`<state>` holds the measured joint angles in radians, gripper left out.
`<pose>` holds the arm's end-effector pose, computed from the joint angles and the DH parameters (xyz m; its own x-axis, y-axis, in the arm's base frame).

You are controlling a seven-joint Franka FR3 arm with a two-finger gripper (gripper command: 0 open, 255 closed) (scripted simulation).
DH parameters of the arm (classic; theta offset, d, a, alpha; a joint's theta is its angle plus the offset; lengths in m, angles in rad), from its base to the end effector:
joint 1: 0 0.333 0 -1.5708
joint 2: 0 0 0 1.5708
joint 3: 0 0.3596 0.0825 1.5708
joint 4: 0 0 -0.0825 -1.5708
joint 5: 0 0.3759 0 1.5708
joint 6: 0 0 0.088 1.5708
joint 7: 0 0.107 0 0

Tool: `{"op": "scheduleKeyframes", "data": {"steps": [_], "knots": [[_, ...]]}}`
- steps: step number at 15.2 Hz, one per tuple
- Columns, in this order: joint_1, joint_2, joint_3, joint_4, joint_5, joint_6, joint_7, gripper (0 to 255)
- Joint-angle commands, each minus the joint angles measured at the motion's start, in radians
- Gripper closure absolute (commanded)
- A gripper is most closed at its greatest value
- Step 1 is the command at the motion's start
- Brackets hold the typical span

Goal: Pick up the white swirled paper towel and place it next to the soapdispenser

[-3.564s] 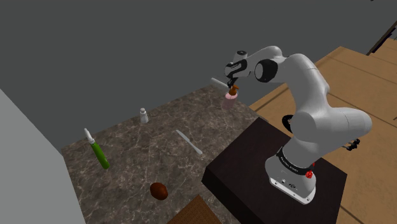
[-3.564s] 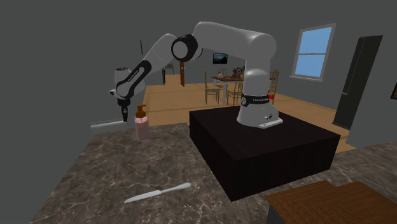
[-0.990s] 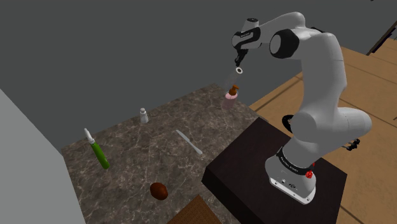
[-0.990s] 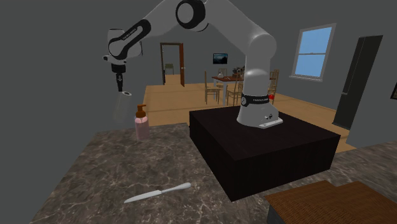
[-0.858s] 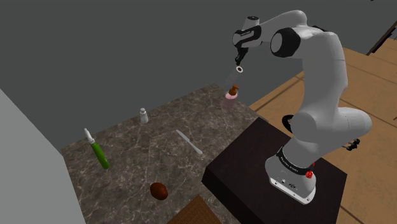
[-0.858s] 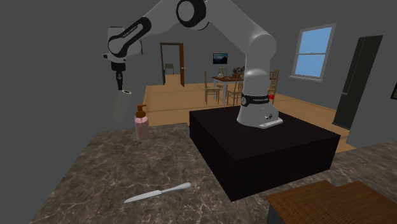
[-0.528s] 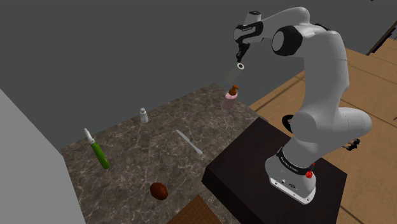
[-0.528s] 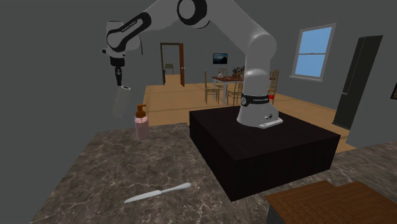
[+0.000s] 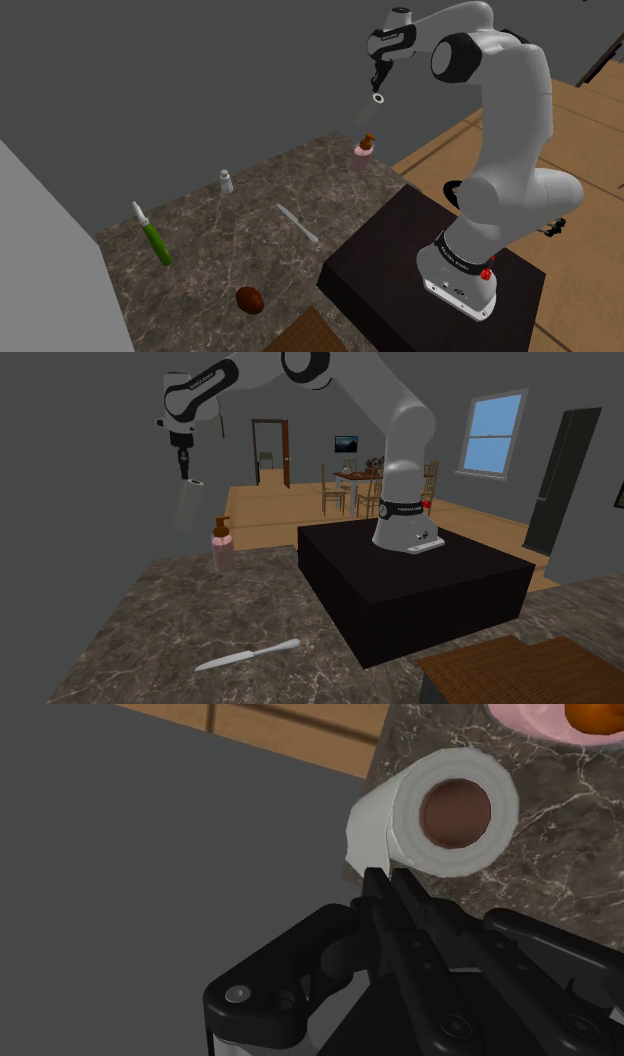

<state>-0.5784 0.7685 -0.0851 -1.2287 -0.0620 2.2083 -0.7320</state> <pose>0.6371 -0.4739 0.3692 0.9874 0.1383 0.0774 0.1178 -0.9673 0.2246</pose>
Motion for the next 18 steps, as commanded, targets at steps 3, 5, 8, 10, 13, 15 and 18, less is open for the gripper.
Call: {"op": "scheduleKeyframes", "data": {"steps": [3,5,8,10,13,15,18], "knots": [[0.068,-0.084,-0.003,-0.138,-0.023,0.045,0.075,255],[0.103,-0.119,-0.004,-0.195,-0.035,0.063,0.116,255],[0.157,-0.164,-0.004,-0.266,-0.055,0.082,0.18,255],[0.192,-0.188,-0.003,-0.305,-0.068,0.091,0.224,255],[0.21,-0.187,-0.002,-0.33,-0.075,0.114,0.249,255],[0.21,-0.174,-0.003,-0.337,-0.076,0.134,0.252,255],[0.21,-0.153,-0.004,-0.346,-0.078,0.163,0.257,255]]}}
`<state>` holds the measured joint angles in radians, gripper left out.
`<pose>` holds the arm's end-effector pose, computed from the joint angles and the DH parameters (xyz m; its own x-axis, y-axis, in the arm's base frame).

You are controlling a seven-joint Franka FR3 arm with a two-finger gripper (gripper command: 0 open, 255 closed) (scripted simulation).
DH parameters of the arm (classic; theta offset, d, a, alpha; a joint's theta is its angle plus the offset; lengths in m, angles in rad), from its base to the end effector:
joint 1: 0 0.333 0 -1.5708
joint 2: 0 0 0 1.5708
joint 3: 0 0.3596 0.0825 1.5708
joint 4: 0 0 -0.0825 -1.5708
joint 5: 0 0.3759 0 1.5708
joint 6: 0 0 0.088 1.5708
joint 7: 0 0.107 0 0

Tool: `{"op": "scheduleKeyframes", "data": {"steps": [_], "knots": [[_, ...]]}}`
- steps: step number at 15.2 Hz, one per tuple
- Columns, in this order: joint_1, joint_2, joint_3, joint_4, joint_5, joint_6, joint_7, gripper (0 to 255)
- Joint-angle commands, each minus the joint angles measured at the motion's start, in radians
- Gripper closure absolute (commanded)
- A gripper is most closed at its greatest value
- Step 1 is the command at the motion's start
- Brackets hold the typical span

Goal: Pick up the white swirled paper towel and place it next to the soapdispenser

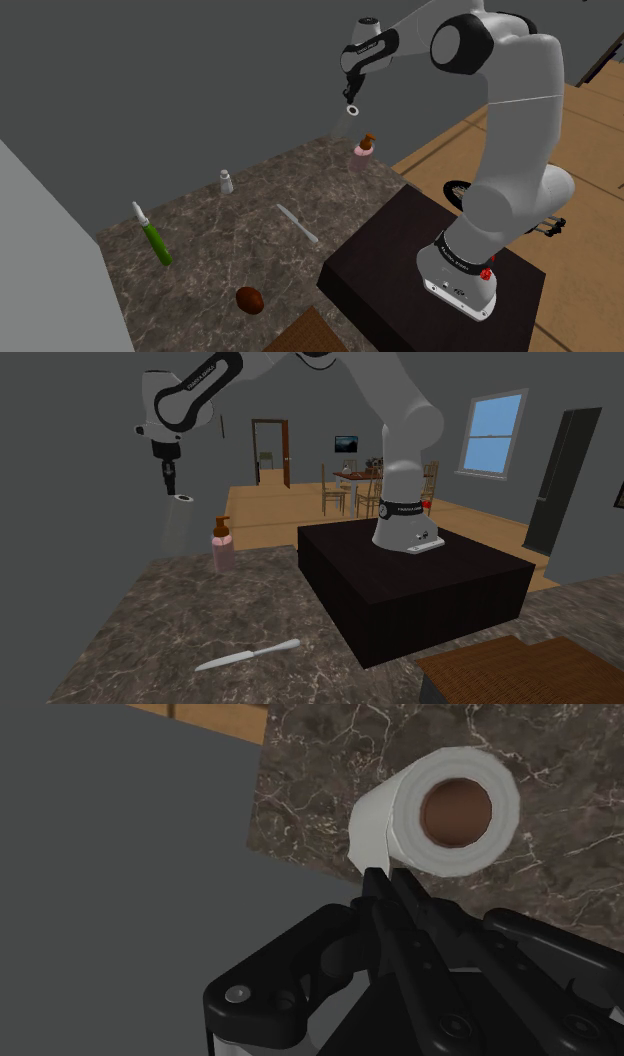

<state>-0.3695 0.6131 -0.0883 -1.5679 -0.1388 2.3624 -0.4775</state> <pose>0.6645 -0.3156 0.3440 0.9874 0.1383 0.0770 0.1180 -0.9674 0.2241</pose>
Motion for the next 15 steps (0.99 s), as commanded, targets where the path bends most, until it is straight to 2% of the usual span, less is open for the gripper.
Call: {"op": "scheduleKeyframes", "data": {"steps": [1,15], "knots": [[0.001,0.009,-0.001,-0.009,-0.001,0.019,0.004,255],[0.001,0.126,-0.004,-0.017,-0.008,0.142,0.026,255]]}}
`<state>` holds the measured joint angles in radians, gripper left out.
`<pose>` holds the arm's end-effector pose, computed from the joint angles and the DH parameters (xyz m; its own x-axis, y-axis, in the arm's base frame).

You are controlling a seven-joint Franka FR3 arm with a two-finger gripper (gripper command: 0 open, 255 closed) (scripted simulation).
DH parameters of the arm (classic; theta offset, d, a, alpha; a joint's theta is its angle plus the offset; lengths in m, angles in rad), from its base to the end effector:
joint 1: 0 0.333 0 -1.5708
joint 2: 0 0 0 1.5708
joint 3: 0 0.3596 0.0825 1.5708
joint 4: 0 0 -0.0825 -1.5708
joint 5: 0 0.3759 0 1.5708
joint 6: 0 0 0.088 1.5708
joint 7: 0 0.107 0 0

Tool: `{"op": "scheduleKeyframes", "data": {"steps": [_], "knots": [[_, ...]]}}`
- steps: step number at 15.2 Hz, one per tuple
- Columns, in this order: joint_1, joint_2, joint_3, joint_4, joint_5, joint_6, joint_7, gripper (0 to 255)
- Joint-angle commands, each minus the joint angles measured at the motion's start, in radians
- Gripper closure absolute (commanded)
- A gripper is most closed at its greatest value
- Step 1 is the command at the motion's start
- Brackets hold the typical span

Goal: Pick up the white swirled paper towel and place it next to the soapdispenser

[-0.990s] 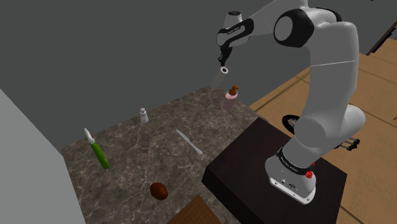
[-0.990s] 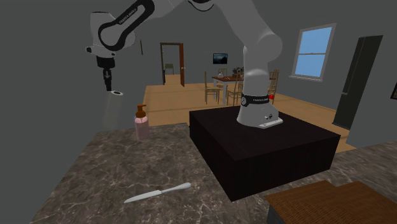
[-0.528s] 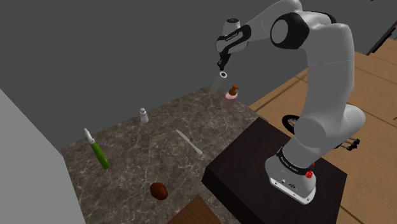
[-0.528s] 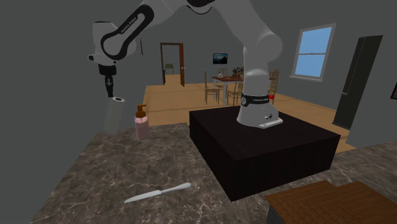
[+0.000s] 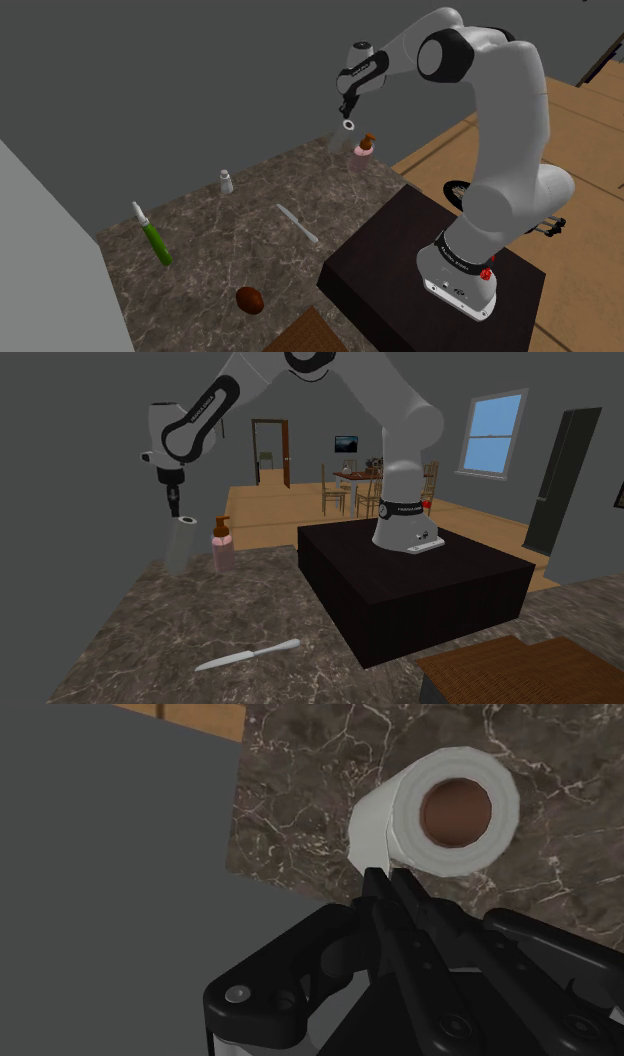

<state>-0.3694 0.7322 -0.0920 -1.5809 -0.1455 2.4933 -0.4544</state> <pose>0.6691 -0.3171 0.2641 0.9874 0.1382 0.0771 0.1179 -0.9674 0.2242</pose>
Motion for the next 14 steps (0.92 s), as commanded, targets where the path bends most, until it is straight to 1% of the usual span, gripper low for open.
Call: {"op": "scheduleKeyframes", "data": {"steps": [1,14], "knots": [[0.001,0.016,-0.001,-0.003,-0.001,0.019,0.004,255],[0.001,0.149,-0.005,0.036,-0.004,0.112,0.022,255]]}}
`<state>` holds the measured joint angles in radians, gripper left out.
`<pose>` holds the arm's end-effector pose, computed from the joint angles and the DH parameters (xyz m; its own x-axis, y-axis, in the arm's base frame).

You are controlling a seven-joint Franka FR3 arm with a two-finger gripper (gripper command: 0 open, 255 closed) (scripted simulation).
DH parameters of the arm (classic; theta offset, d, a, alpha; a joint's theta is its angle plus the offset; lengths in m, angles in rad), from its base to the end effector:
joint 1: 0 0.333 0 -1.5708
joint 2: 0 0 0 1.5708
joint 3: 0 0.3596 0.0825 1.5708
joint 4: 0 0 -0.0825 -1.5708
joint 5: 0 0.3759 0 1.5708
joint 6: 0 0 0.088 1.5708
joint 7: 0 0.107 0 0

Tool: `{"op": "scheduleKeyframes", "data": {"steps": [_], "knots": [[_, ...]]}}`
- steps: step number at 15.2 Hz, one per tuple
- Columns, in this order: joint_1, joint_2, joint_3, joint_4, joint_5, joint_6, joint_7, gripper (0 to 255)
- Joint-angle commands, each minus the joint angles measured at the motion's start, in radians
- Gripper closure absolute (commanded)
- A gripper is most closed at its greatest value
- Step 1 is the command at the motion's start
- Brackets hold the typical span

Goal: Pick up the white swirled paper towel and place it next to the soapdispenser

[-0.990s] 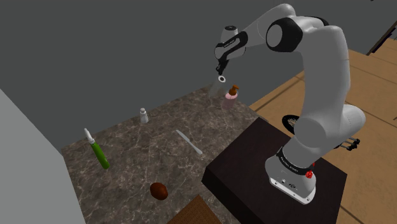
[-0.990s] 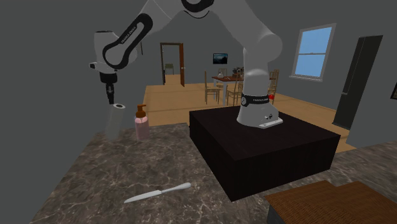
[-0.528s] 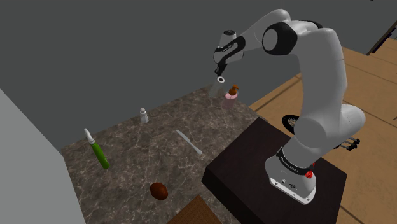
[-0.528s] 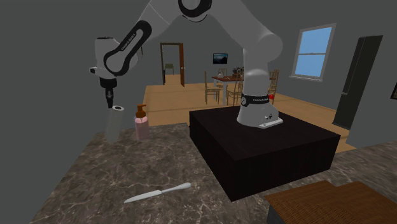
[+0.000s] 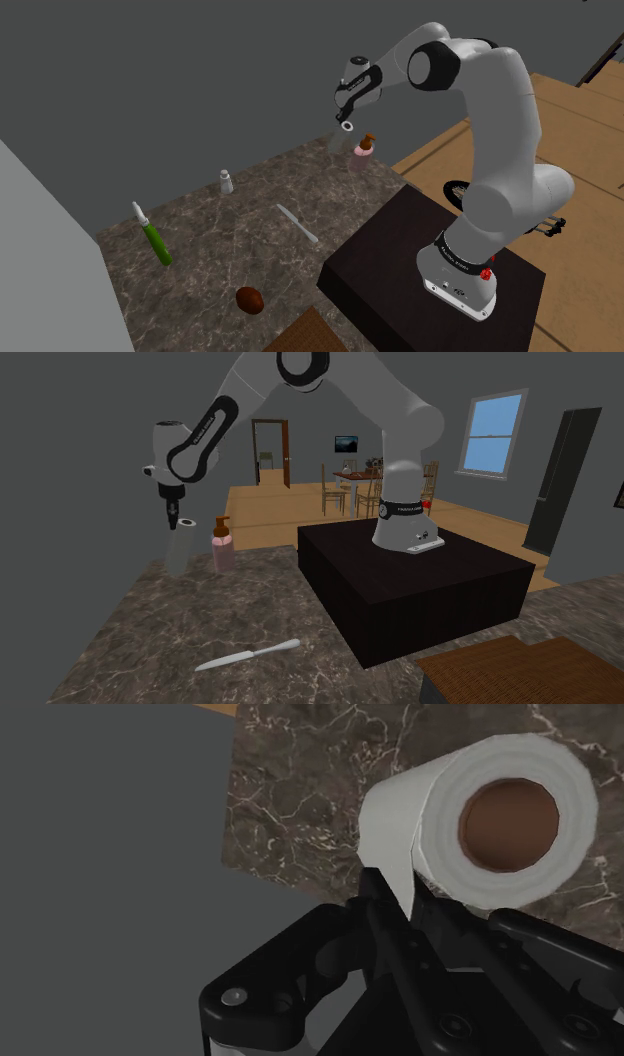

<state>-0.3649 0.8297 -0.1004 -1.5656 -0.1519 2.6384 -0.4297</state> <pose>0.6770 -0.3182 0.2140 0.9805 0.1458 0.1321 0.1087 -0.9611 0.2539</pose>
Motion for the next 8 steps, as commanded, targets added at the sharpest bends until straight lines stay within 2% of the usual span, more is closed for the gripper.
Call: {"op": "scheduleKeyframes", "data": {"steps": [1,8], "knots": [[-0.003,0.062,0.003,0.025,0.003,-0.026,-0.002,255],[-0.003,0.143,0.0,0.065,0.004,0.014,0.006,255]]}}
